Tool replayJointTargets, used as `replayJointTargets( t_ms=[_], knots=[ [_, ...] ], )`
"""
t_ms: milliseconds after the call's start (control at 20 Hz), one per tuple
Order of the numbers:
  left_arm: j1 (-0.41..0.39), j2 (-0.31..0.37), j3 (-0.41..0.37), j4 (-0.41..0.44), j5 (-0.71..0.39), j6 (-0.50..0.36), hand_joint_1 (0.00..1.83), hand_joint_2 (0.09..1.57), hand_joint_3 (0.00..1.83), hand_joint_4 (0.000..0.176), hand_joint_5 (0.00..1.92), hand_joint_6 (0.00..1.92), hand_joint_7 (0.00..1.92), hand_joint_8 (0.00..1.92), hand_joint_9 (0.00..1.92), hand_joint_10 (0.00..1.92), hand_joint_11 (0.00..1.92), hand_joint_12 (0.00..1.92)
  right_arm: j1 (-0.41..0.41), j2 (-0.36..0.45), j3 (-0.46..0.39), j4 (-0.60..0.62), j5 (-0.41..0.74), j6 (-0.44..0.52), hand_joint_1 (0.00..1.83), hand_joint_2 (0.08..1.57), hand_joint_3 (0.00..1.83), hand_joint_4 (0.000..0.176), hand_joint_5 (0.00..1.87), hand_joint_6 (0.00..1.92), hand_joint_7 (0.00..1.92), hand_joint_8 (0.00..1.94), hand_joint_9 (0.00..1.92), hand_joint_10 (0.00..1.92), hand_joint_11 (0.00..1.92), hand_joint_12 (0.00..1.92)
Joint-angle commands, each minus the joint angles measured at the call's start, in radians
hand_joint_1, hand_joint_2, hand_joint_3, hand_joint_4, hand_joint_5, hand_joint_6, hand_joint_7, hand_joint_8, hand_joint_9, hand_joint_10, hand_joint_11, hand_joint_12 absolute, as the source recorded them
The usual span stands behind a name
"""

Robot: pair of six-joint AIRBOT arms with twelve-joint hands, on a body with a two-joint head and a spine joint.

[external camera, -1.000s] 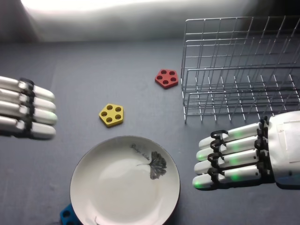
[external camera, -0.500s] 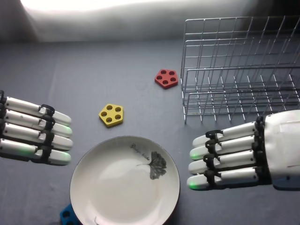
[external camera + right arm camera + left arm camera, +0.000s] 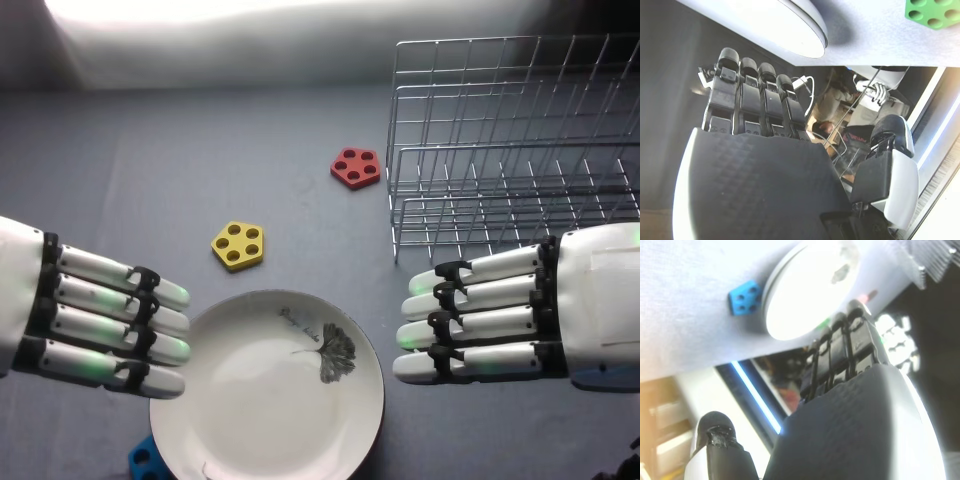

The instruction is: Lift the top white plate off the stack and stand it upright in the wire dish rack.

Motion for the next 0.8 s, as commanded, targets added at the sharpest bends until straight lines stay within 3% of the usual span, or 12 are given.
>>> replayJointTargets(
  t_ms=[0, 300, 500, 750],
  knots=[
    [-0.020, 0.002, -0.007, -0.061, -0.040, 0.002, 0.18, 0.89, 0.00, 0.000, 0.06, 0.00, 0.10, 0.00, 0.09, 0.00, 0.09, 0.09, 0.006, 0.012, -0.006, 0.055, 0.088, -0.004, 0.13, 0.93, 0.00, 0.000, 0.08, 0.00, 0.12, 0.00, 0.13, 0.00, 0.15, 0.01],
    [-0.002, -0.015, -0.021, -0.039, 0.016, 0.003, 0.18, 0.88, 0.00, 0.000, 0.08, 0.01, 0.10, 0.00, 0.10, 0.01, 0.10, 0.10, 0.004, 0.023, -0.006, 0.062, 0.088, -0.003, 0.12, 0.92, 0.00, 0.000, 0.11, 0.01, 0.14, 0.01, 0.14, 0.00, 0.16, 0.01],
    [-0.014, -0.030, -0.031, -0.025, 0.041, 0.003, 0.18, 0.89, 0.00, 0.000, 0.06, 0.00, 0.09, 0.00, 0.08, 0.01, 0.09, 0.09, -0.003, 0.022, 0.006, 0.057, 0.088, 0.062, 0.12, 0.93, 0.00, 0.000, 0.09, 0.01, 0.12, 0.01, 0.13, 0.01, 0.16, 0.02],
    [-0.023, -0.042, -0.045, -0.013, 0.064, 0.003, 0.15, 0.90, 0.00, 0.000, 0.06, 0.00, 0.09, 0.01, 0.08, 0.00, 0.08, 0.08, 0.002, 0.030, 0.018, 0.055, 0.088, 0.071, 0.10, 0.93, 0.00, 0.000, 0.08, 0.00, 0.11, 0.00, 0.12, 0.00, 0.15, 0.01]
  ],
)
